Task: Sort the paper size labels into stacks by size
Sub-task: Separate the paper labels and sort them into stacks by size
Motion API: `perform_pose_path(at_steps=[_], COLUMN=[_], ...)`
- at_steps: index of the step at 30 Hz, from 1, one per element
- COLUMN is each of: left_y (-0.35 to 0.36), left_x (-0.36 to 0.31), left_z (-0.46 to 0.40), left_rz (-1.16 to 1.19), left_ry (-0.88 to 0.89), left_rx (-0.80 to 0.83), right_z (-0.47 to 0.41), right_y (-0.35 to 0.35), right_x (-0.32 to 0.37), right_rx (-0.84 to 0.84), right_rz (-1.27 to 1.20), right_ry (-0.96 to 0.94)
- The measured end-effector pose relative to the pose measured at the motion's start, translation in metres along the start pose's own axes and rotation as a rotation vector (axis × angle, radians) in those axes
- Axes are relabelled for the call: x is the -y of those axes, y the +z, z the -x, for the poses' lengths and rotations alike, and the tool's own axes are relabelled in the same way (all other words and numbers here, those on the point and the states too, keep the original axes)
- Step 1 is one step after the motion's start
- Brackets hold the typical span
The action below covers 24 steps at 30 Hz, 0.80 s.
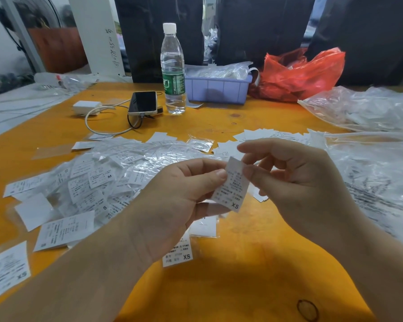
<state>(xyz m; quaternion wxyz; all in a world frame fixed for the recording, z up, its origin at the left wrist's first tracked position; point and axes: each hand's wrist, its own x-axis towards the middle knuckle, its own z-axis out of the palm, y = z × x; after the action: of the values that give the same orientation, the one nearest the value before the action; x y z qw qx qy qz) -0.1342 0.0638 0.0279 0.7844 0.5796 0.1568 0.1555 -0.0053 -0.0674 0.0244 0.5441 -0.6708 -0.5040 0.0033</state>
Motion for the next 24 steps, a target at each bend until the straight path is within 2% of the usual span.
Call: perform_pose_path(at_steps=[5, 10, 17, 20, 24], left_y=[-0.0018, -0.0027, -0.0079, -0.0095, -0.0055], left_x=[0.0008, 0.0043, 0.0013, 0.0001, 0.0012], left_z=[-0.0002, -0.0018, -0.0044, -0.0053, -0.0031], left_rz=[-0.119, -0.257, -0.169, -0.134, -0.144], left_ry=[0.019, 0.071, 0.108, 0.111, 0.135], left_rx=[-0.015, -0.085, -0.173, -0.178, -0.147], right_z=[0.0006, 0.0030, -0.0003, 0.0009, 0.0020], right_y=[0.0021, 0.0018, -0.0016, -0.0008, 0.0053], right_x=[0.0058, 0.0078, 0.0074, 0.0055, 0.0060], right_rx=[0.030, 0.063, -0.032, 0.052, 0.138], right_rz=[0.193, 0.264, 0.114, 0.029, -0.292], right_ry=[-0.112, -0.182, -0.045, 0.056, 0.222])
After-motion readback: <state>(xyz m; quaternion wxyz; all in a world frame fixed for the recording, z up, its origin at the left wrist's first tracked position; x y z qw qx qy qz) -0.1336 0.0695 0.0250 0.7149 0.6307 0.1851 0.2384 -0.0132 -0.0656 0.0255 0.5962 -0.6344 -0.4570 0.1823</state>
